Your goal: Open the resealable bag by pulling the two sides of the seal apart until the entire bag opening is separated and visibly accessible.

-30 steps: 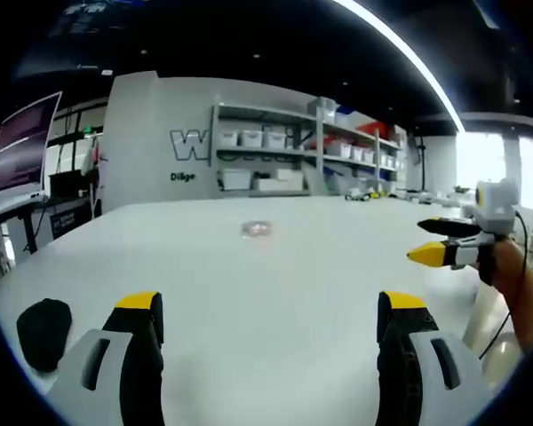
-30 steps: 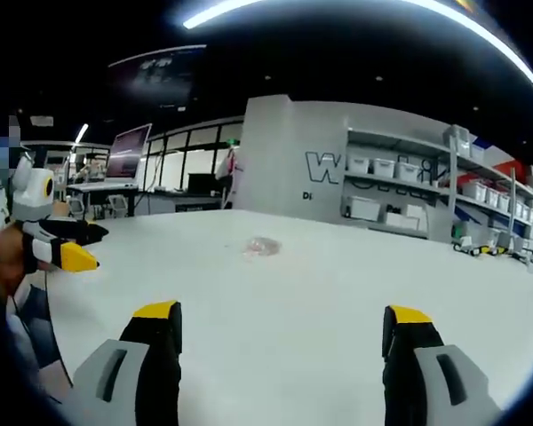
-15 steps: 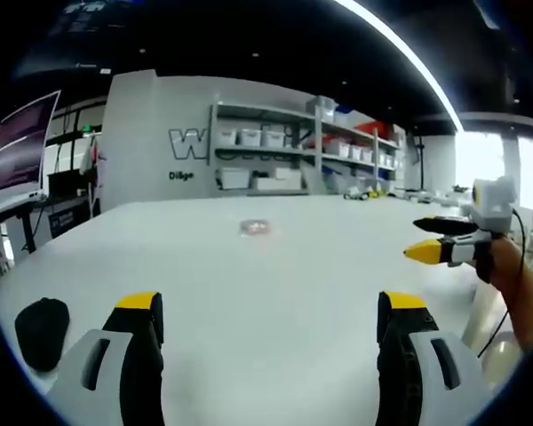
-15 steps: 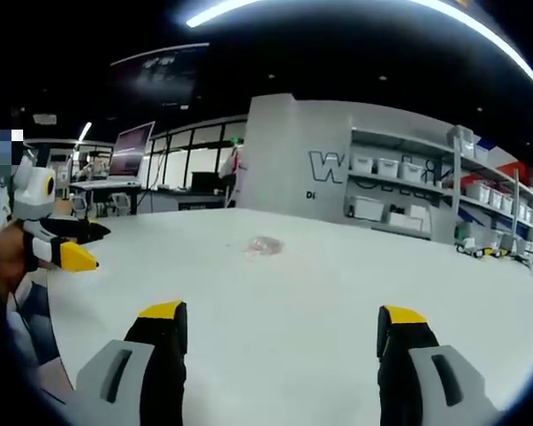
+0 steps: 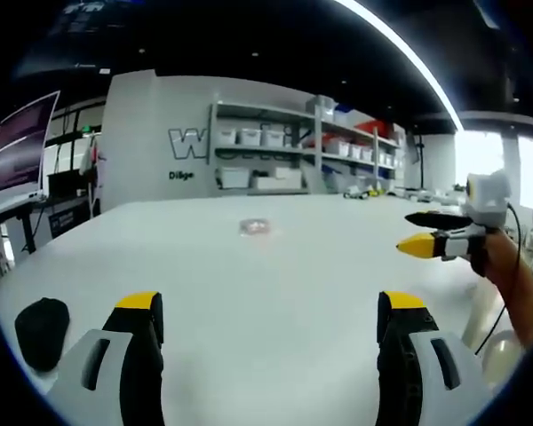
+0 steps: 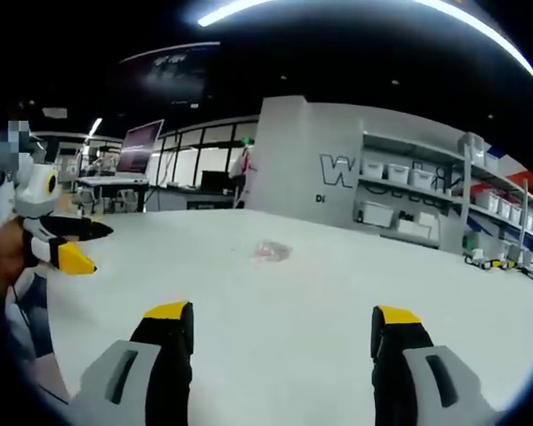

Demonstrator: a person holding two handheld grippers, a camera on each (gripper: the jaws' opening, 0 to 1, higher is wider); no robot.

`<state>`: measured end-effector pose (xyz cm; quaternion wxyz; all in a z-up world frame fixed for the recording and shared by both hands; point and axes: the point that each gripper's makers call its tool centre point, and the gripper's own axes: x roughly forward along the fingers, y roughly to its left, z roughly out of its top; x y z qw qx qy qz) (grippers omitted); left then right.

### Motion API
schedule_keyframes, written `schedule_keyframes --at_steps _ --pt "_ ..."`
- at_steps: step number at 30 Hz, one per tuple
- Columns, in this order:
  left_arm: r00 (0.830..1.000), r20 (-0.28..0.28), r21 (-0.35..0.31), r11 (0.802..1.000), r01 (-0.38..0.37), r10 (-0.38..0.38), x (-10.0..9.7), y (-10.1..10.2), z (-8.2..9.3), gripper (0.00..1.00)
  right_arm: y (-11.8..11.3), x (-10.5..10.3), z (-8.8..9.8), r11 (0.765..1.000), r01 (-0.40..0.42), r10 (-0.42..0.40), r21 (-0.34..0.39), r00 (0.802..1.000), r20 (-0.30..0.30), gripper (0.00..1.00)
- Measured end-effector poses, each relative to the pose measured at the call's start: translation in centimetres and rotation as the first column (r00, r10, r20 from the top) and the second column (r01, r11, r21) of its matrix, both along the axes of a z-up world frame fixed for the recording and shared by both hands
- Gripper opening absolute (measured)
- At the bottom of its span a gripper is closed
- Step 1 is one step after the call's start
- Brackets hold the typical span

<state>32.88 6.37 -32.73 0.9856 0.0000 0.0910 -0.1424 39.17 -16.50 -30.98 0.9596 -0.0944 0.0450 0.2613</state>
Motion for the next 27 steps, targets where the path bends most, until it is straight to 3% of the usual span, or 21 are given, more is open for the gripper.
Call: schedule_keyframes --at_steps 6,20,27 --pt "1.0 -0.001 0.002 1.0 -0.001 0.001 0.1 0.0 -0.1 0.99 0.2 1.1 0.7 1.0 -0.015 0.015 -0.025 1.0 0.015 0.79" --pt "1.0 -0.003 0.002 1.0 -0.002 0.002 0.3 0.0 -0.1 0.99 1.3 2.6 -0.2 0.997 -0.07 0.07 -0.035 0.998 -0.011 0.67" --pt "1.0 -0.002 0.002 1.0 -0.003 0.003 0.2 0.1 -0.1 0.99 1.9 3.7 0.0 0.994 -0.101 0.101 -0.047 0.995 -0.014 0.66"
